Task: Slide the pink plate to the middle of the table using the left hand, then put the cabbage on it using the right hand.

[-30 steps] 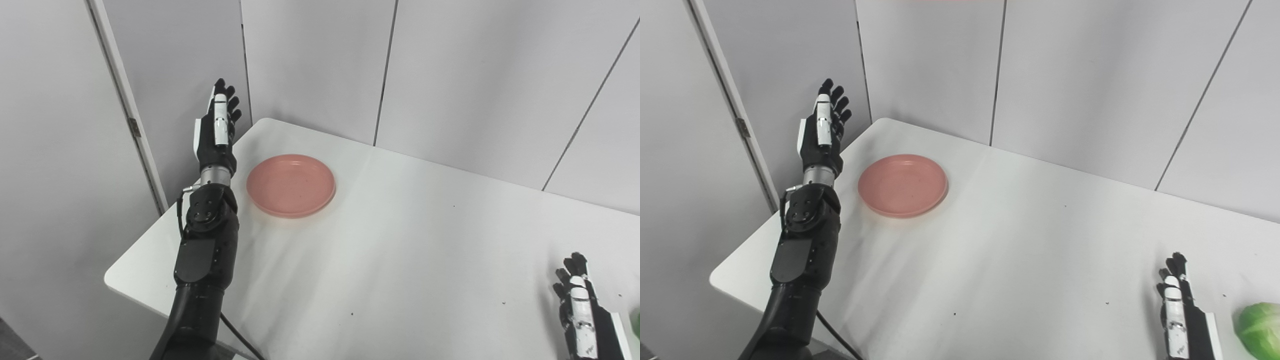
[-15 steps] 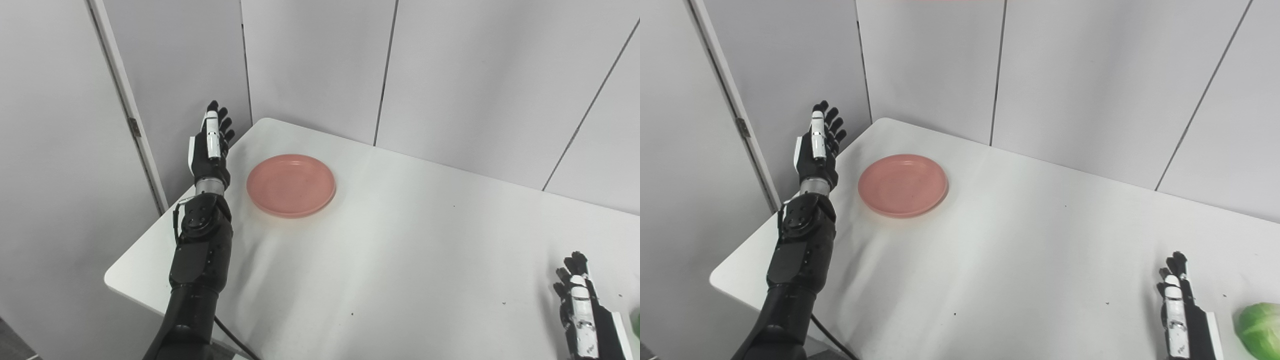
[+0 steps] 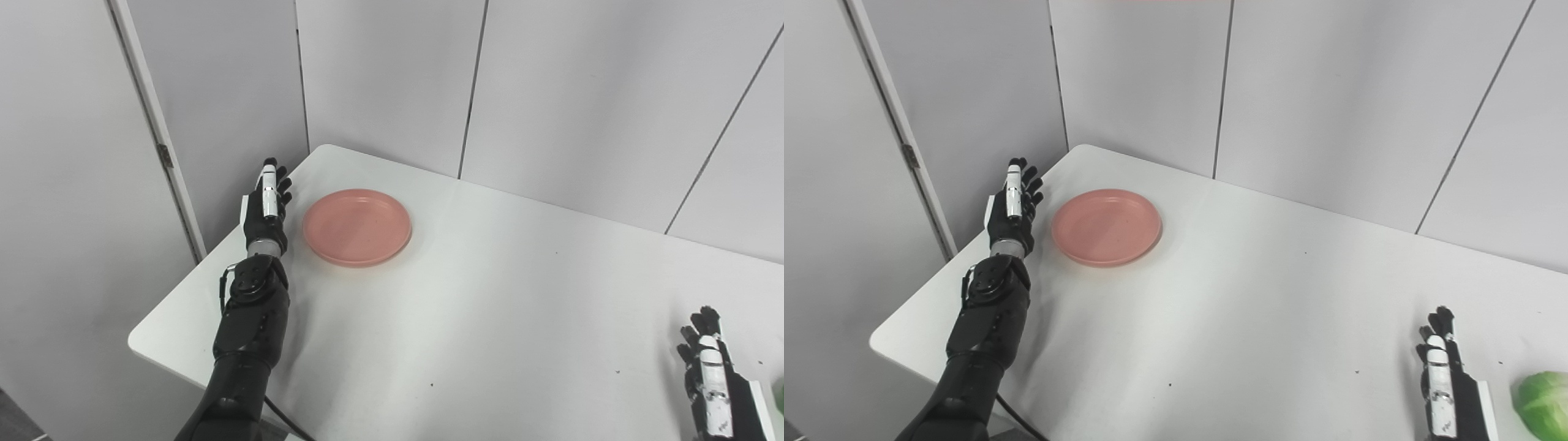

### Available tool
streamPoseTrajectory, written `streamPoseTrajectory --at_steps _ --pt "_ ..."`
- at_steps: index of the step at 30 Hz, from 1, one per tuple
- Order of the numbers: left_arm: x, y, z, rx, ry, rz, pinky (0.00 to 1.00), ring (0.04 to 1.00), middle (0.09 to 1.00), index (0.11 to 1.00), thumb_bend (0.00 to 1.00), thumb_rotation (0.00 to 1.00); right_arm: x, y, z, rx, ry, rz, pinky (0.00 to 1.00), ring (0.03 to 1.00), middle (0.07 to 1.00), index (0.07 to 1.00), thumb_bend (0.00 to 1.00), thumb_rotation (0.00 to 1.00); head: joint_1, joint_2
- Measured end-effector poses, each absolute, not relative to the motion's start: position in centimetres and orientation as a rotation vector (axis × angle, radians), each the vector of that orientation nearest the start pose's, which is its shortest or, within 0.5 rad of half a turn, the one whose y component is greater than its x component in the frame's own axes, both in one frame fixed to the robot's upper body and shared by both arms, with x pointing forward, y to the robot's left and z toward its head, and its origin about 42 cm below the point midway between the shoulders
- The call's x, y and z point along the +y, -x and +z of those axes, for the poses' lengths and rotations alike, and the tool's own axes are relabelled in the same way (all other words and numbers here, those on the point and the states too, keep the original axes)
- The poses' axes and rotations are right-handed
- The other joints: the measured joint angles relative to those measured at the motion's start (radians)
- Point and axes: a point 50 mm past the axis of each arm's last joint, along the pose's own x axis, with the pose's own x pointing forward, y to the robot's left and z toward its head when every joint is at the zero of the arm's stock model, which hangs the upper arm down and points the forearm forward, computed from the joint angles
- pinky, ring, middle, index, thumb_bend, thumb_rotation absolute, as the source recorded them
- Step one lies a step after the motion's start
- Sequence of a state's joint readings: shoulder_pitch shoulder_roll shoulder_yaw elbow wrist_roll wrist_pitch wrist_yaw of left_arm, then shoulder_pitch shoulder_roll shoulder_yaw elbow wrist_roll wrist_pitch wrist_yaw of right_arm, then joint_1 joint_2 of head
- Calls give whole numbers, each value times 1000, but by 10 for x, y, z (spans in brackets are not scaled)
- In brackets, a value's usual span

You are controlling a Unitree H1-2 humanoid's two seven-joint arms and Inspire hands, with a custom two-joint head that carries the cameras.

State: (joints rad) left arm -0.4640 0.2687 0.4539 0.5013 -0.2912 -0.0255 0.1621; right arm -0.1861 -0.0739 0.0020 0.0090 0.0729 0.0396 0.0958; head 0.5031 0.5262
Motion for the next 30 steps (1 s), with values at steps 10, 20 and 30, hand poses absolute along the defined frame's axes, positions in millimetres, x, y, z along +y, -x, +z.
streamPoseTrajectory --at_steps 10,20,30 --pt "414 -409 135 -56 248 582 965 948 938 936 414 1000 -214 -340 151 -125 14 147 1000 1000 1000 1000 66 1000 -5 5" --pt "413 -417 128 -50 253 576 921 917 905 901 401 1000 -217 -339 150 -120 27 147 1000 1000 1000 1000 64 1000 -8 6" --pt "397 -428 125 -57 249 493 955 930 919 902 428 1000 -215 -339 149 -117 34 146 1000 1000 1000 1000 69 1000 -31 12"
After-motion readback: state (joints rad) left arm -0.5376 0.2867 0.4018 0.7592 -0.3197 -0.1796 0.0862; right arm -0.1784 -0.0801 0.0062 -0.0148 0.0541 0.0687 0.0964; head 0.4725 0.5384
